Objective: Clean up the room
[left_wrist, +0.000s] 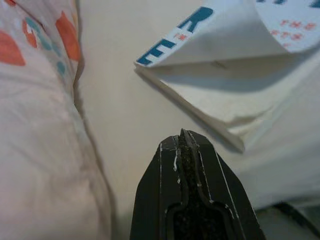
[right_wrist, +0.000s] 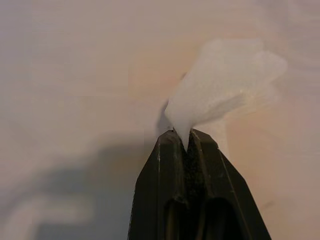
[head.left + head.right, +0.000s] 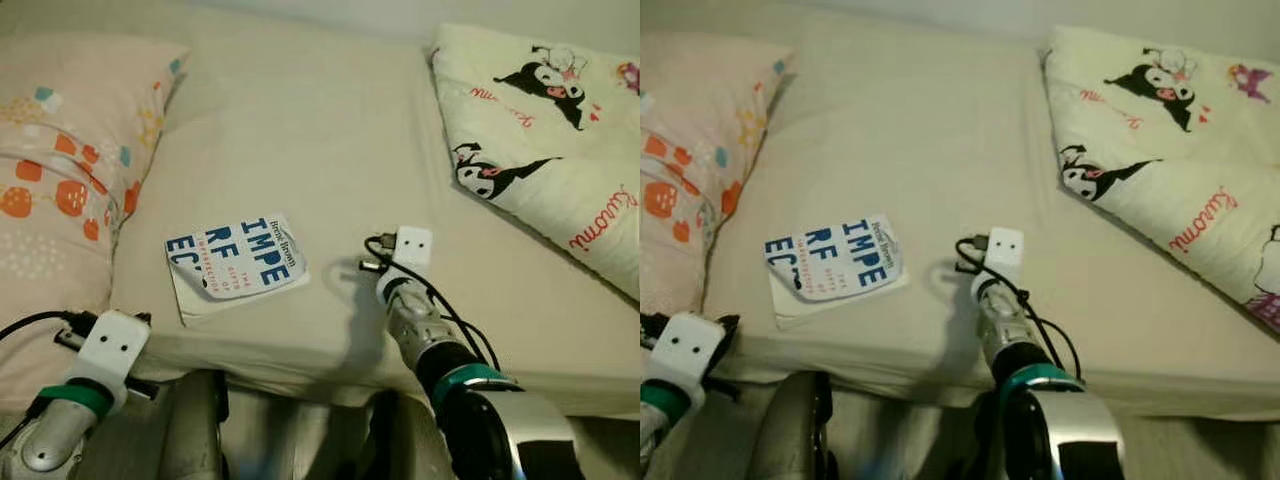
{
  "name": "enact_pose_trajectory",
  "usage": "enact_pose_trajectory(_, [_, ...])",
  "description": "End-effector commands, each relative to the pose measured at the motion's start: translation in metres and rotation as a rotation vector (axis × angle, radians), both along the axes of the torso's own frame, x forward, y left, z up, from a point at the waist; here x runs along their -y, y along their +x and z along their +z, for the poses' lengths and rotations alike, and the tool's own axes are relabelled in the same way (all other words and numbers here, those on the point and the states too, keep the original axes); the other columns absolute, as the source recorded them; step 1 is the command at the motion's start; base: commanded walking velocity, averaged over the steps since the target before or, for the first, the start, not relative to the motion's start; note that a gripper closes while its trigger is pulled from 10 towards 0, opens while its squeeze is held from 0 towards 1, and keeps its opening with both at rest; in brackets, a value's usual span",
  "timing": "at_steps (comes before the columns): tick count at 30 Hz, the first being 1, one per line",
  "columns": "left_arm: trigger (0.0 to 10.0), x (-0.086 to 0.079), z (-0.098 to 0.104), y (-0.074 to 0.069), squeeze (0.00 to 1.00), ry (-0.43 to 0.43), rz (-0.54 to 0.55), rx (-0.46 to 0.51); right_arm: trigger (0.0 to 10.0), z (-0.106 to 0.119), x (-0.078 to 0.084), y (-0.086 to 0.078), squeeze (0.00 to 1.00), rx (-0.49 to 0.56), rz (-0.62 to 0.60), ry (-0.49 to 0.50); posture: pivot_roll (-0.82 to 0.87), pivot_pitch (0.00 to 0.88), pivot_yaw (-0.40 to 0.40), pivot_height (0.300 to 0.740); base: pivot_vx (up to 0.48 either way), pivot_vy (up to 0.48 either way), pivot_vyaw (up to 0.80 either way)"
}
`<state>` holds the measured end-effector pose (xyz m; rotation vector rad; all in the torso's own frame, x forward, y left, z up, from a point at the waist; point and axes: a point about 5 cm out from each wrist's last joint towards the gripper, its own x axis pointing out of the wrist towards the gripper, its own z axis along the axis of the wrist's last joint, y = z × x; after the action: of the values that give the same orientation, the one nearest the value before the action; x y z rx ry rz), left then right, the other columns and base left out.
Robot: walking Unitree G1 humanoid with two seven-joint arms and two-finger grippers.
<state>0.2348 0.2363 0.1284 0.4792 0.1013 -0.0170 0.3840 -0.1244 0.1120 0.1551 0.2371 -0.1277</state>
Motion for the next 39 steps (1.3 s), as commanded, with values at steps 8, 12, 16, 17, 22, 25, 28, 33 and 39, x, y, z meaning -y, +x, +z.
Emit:
enact_pose_trajectory(8, [10.0, 0.013, -0.009, 0.021, 0.00, -0.059, -0.003, 0.011, 0.0, -0.002, 0.008, -0.005, 0.00, 0.100, 0.000, 0.055, 0.23, 0.064, -0.089, 0.520, 0.000, 0.000, 0.00])
enact_pose_trajectory(12, [10.0, 0.016, -0.012, 0.026, 0.00, -0.075, 0.003, 0.011, 0.0, -0.004, 0.009, -0.008, 0.00, 0.126, 0.010, 0.063, 0.21, 0.049, -0.087, 0.520, 0.000, 0.000, 0.00])
enact_pose_trajectory(16, [10.0, 0.023, -0.012, 0.038, 0.00, -0.099, 0.012, 0.030, 0.0, -0.008, 0.009, -0.016, 0.00, 0.187, 0.052, 0.068, 0.18, 0.071, -0.082, 0.520, 0.000, 0.000, 0.00])
enact_pose_trajectory(17, [10.0, 0.023, -0.012, 0.038, 0.00, -0.099, 0.012, 0.030, 0.0, -0.008, 0.009, -0.016, 0.00, 0.187, 0.052, 0.068, 0.18, 0.071, -0.082, 0.520, 0.000, 0.000, 0.00])
enact_pose_trajectory(22, [10.0, 0.029, -0.014, 0.045, 0.00, -0.167, 0.051, 0.027, 0.0, -0.010, 0.003, -0.041, 0.00, 0.292, 0.187, 0.030, 0.18, 0.054, -0.077, 0.520, 0.000, 0.000, 0.00])
enact_pose_trajectory(25, [10.0, 0.029, -0.017, 0.044, 0.00, -0.215, 0.073, 0.015, 0.0, -0.012, 0.000, -0.053, 0.00, 0.323, 0.207, 0.020, 0.17, 0.050, -0.072, 0.520, 0.000, 0.000, 0.00])
enact_pose_trajectory(28, [10.0, 0.033, -0.017, 0.045, 0.00, -0.216, 0.063, 0.020, 10.0, -0.013, 0.007, -0.062, 0.00, 0.331, 0.176, -0.023, 0.16, 0.052, -0.058, 0.520, 0.000, 0.000, 0.00])
enact_pose_trajectory(33, [10.0, 0.040, -0.017, 0.047, 0.00, -0.185, 0.050, 0.036, 10.0, -0.018, 0.018, -0.066, 0.00, 0.298, 0.124, -0.032, 0.16, 0.045, -0.052, 0.520, 0.000, 0.000, 0.00])
enact_pose_trajectory(39, [10.0, 0.052, -0.011, 0.055, 0.00, -0.175, 0.020, 0.066, 10.0, -0.029, 0.025, -0.072, 0.00, 0.208, 0.062, 0.004, 0.15, 0.029, -0.006, 0.535, 0.000, 0.000, 0.00])
